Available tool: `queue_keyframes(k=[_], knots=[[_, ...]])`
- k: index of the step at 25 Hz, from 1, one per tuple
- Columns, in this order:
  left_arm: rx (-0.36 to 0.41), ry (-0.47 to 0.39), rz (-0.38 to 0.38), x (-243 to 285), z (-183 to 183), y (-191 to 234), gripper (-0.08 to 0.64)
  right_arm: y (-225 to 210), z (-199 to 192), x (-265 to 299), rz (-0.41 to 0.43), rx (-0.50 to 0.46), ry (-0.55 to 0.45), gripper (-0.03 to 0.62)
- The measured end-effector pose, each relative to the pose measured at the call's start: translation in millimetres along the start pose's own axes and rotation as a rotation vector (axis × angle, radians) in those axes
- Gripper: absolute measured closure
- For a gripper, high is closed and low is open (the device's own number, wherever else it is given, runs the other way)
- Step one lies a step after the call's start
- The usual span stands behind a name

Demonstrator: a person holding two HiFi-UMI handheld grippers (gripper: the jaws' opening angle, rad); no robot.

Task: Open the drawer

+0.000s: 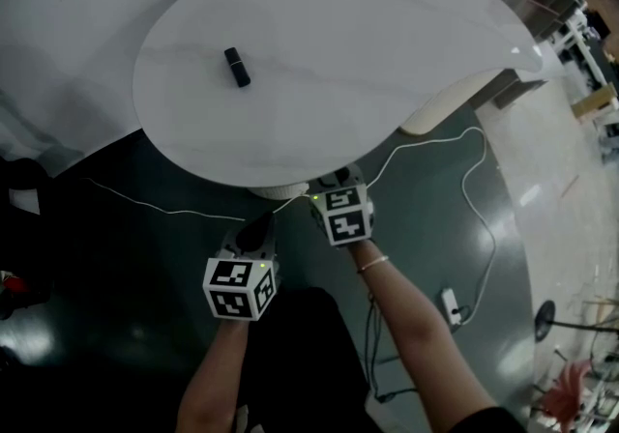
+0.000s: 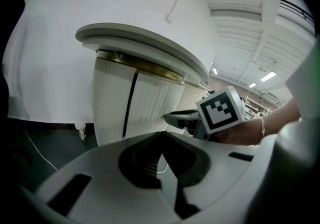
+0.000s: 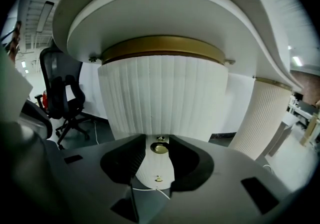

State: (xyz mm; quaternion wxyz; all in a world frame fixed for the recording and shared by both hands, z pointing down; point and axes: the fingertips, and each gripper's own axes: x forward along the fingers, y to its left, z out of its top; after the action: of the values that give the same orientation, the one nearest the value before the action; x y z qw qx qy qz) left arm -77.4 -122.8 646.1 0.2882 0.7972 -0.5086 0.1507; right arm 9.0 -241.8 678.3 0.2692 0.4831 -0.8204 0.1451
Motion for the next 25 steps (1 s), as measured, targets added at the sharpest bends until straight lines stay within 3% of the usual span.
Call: queue_keyframes(k=[6, 13, 25], knots=[[0.000, -0.001, -0.012, -0.7, 3.8, -2.8, 0.557, -2.8, -1.1, -1.2, -0.010, -0.015, 0.002, 0.489], [-0.009, 0.009, -0.019, -2.7, 6.2, -5.9, 0.557, -2.1, -4.5, -5.4, -0.022, -0.014, 0.015, 0.491], [-0.030, 0.052, -0.051, -17.9, 6.0, -34.7, 0.557, -3.0, -46.3, -55.2, -0.046, -0.006, 0.070, 0.491]])
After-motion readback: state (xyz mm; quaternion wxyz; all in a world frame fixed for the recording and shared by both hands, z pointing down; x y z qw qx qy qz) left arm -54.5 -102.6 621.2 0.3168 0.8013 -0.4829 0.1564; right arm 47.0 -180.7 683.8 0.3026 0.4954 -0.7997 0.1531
